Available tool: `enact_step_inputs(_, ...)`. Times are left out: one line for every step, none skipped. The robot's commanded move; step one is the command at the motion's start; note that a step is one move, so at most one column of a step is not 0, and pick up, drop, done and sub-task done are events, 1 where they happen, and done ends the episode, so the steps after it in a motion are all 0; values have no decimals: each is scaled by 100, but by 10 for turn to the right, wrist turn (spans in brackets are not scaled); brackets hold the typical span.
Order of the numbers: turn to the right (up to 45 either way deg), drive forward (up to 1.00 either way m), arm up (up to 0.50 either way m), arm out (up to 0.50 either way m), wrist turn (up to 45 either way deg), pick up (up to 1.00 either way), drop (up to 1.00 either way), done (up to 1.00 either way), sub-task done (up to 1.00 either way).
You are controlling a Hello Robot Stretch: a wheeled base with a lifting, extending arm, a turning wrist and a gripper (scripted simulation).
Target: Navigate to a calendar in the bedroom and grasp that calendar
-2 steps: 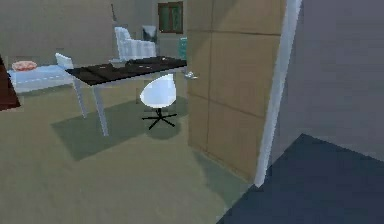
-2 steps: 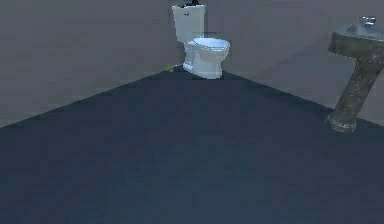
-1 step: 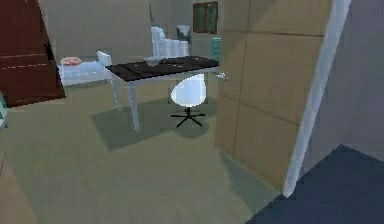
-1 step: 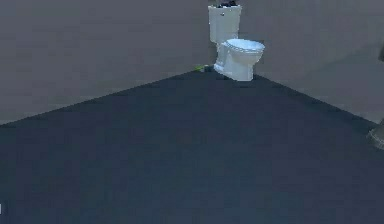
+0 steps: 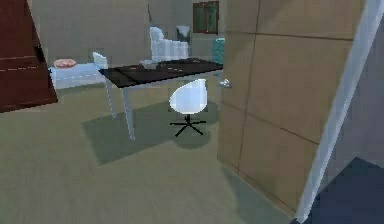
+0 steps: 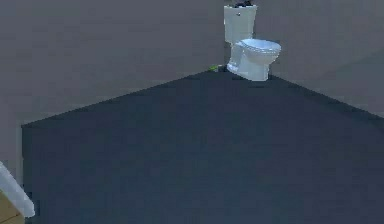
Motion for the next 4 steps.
enact_step_inputs(210,0,0,0,0,0,0,0,0)
enact_step_inputs(0,15,0,0,0,0,0,0,0)
enact_step_inputs(-450,0,0,0,0,0,0,0,0)
enact_step_inputs(-30,0,0,0,0,0,0,0,0)
